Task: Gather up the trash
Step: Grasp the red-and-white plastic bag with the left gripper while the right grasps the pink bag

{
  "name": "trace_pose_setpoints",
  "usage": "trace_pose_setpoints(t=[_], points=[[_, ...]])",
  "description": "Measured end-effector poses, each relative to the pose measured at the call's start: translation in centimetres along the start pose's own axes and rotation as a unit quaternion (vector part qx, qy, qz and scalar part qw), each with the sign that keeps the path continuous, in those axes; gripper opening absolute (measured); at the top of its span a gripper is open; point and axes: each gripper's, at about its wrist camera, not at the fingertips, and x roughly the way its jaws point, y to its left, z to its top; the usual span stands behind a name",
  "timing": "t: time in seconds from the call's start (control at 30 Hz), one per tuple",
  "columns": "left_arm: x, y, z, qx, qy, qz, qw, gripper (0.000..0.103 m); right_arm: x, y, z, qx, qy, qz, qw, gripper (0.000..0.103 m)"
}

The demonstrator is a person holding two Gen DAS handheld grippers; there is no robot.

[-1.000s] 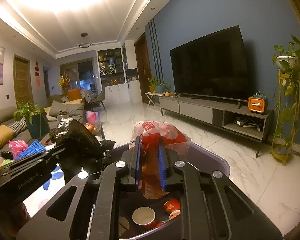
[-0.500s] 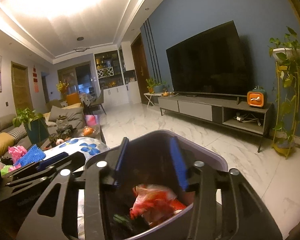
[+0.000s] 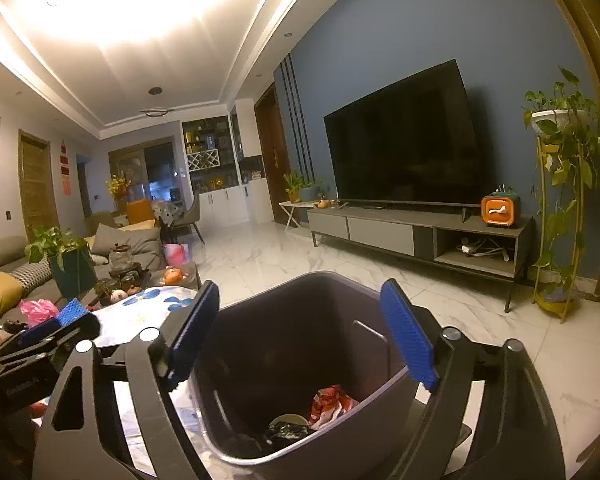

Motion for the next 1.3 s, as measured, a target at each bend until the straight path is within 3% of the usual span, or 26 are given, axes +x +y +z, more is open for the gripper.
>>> trace_pose_setpoints(t=[0.2, 0.43, 0.87, 1.13, 1.3], points=[[-2.8, 4.6, -0.6, -0.025, -0.002, 0.068, 0.9974, 0.095, -1.0, 2.0, -0.3, -0.004, 0.004, 0.016, 1.000, 0.082], [-6.5, 11.3, -1.1, -0.051, -0.005, 0.153, 0.9869, 0.095, -1.3, 6.5, -1.3, -0.022, 0.017, 0.051, 0.998, 0.082], [-14.4, 23.7, -2.3, -0.101, -0.028, 0.288, 0.9519, 0.095, -0.5, 19.5, -3.8, -0.061, 0.046, 0.163, 0.984, 0.082], [-17.2, 29.1, -2.4, -0.127, -0.039, 0.331, 0.9341, 0.095, 2.5, 27.8, -6.4, -0.093, 0.087, 0.212, 0.969, 0.082], [-17.3, 30.7, -1.7, -0.136, -0.045, 0.336, 0.9309, 0.095, 4.2, 31.4, -7.6, -0.108, 0.108, 0.218, 0.964, 0.078]])
